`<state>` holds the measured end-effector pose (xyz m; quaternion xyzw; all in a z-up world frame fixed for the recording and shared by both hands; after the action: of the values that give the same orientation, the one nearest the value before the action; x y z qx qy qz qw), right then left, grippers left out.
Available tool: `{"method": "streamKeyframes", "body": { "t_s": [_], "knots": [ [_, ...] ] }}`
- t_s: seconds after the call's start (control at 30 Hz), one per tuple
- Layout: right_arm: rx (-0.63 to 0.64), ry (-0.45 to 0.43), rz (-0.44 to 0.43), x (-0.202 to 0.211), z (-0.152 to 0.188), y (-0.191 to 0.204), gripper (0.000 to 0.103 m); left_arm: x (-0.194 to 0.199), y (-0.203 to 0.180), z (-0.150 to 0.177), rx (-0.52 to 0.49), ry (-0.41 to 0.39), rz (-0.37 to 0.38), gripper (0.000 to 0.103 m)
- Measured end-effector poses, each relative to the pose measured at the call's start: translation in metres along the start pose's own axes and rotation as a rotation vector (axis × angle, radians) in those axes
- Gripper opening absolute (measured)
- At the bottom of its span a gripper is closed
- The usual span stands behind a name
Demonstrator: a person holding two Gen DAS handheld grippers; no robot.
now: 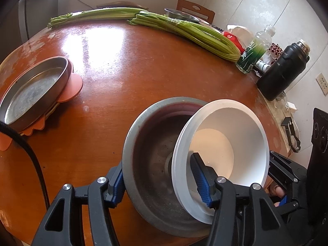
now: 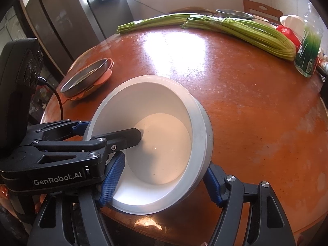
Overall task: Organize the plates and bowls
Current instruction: 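Lift the steel bowl with the left tool and carry it toward the steel pan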
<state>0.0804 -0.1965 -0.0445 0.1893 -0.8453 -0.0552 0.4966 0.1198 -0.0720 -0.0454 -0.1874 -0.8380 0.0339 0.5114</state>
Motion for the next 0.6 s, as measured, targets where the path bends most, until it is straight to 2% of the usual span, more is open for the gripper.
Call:
{"method": "streamKeyframes", "body": {
  "t_s": [0.6],
  "knots": [
    [0.004, -0.001, -0.011, -0.0032, -0.0058, 0.0053, 0.075, 0.0083, 0.0049, 0.0012, 0.008, -0.022, 0.006, 0.058]
  ]
}}
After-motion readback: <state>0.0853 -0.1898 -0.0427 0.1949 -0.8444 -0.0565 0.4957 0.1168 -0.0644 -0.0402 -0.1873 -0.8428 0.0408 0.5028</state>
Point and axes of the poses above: each gripper's, at about its wrist camera, not at the fingertips, and x roughly against the way its jaws point, y to its left, z to its underside, the point moved 3 cm from there along -x, roughly the way its jaws point, and after that the axes turned 3 degrees about -x, right-handed, at the moved point
